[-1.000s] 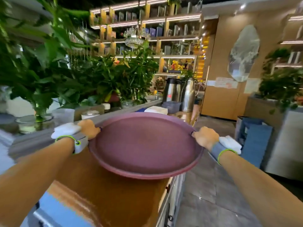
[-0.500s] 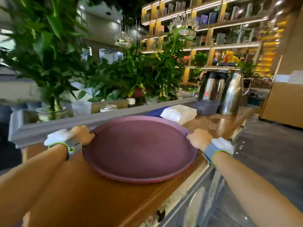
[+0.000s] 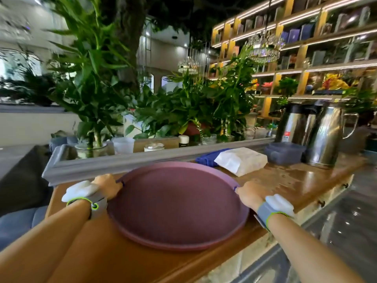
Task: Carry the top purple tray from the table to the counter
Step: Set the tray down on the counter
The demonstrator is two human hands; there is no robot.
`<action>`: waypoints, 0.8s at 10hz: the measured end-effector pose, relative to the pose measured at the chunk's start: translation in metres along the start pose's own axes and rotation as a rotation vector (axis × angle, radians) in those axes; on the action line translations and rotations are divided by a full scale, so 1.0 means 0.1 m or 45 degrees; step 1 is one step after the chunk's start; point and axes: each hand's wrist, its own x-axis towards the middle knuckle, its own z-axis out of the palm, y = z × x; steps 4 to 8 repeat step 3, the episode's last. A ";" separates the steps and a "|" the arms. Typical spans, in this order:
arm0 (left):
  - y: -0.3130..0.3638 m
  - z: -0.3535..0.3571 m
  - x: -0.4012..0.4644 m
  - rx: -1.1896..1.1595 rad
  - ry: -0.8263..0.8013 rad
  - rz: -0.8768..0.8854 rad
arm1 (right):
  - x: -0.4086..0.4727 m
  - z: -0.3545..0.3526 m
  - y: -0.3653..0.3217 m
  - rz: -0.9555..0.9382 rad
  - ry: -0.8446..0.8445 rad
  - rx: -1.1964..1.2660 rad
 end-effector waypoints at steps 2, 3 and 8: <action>0.12 0.00 -0.14 0.217 0.018 -0.020 | 0.05 0.07 0.10 -0.061 -0.033 -0.069; 0.12 -0.10 -0.13 0.331 0.011 0.066 | 0.08 -0.09 0.06 -0.100 -0.029 -0.080; 0.12 -0.10 -0.13 0.331 0.011 0.066 | 0.08 -0.09 0.06 -0.100 -0.029 -0.080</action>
